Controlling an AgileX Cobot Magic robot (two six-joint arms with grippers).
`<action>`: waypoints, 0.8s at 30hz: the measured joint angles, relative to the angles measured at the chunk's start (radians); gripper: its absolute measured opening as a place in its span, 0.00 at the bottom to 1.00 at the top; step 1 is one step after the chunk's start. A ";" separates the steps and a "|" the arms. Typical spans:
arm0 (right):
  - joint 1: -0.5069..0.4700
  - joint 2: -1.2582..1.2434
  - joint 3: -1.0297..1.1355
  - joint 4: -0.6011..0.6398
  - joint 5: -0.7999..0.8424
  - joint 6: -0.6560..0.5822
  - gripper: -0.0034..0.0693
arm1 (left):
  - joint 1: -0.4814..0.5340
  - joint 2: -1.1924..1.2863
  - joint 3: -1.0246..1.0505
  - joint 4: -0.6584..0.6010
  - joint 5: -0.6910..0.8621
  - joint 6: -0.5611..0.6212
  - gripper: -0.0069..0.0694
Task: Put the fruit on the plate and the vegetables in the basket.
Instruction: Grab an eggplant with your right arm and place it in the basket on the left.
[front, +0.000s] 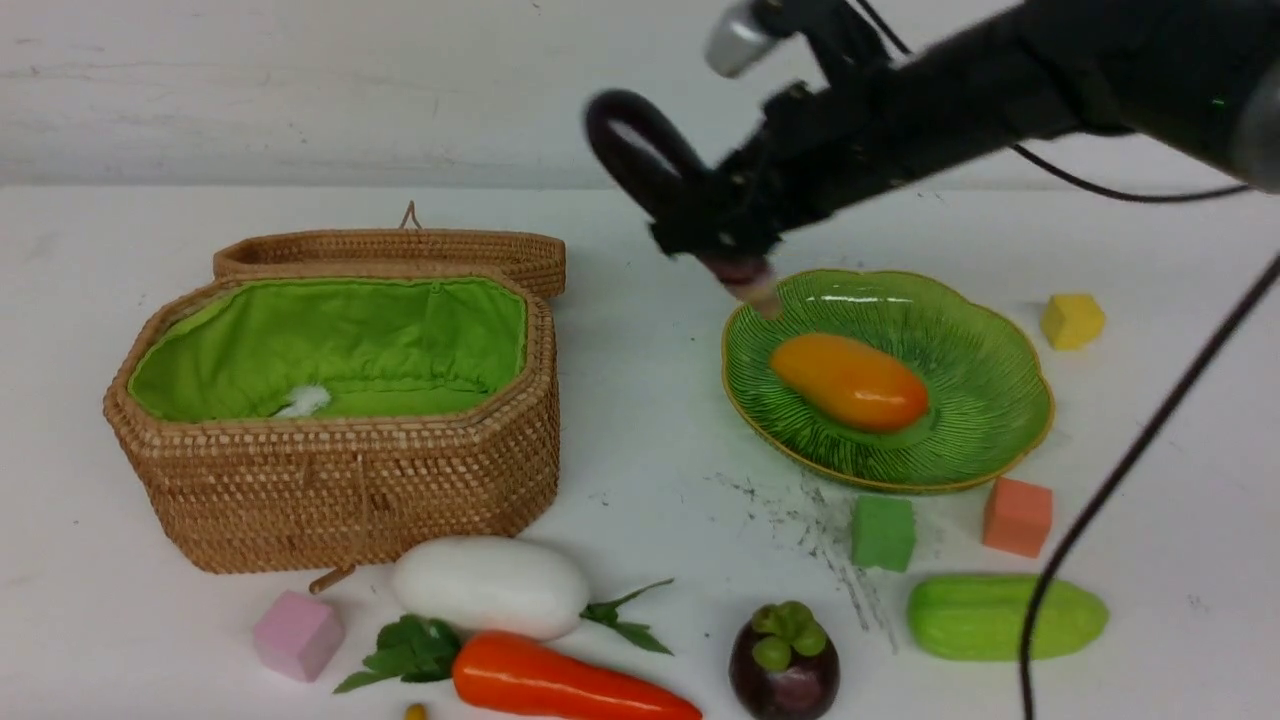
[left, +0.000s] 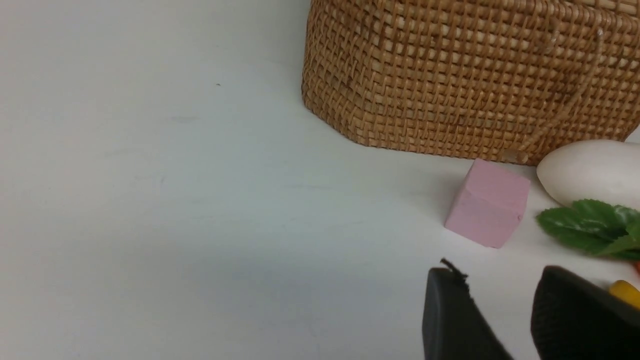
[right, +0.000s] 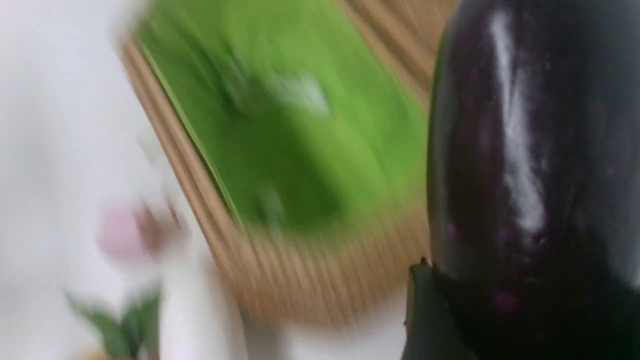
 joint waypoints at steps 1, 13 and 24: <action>0.027 0.033 -0.042 0.014 -0.013 -0.018 0.56 | 0.000 0.000 0.000 0.000 0.000 0.000 0.40; 0.272 0.390 -0.297 0.100 -0.289 -0.152 0.56 | 0.000 0.000 0.000 0.000 0.000 0.000 0.40; 0.230 0.400 -0.303 0.102 -0.096 -0.103 0.95 | 0.000 0.000 0.000 0.000 -0.001 0.000 0.40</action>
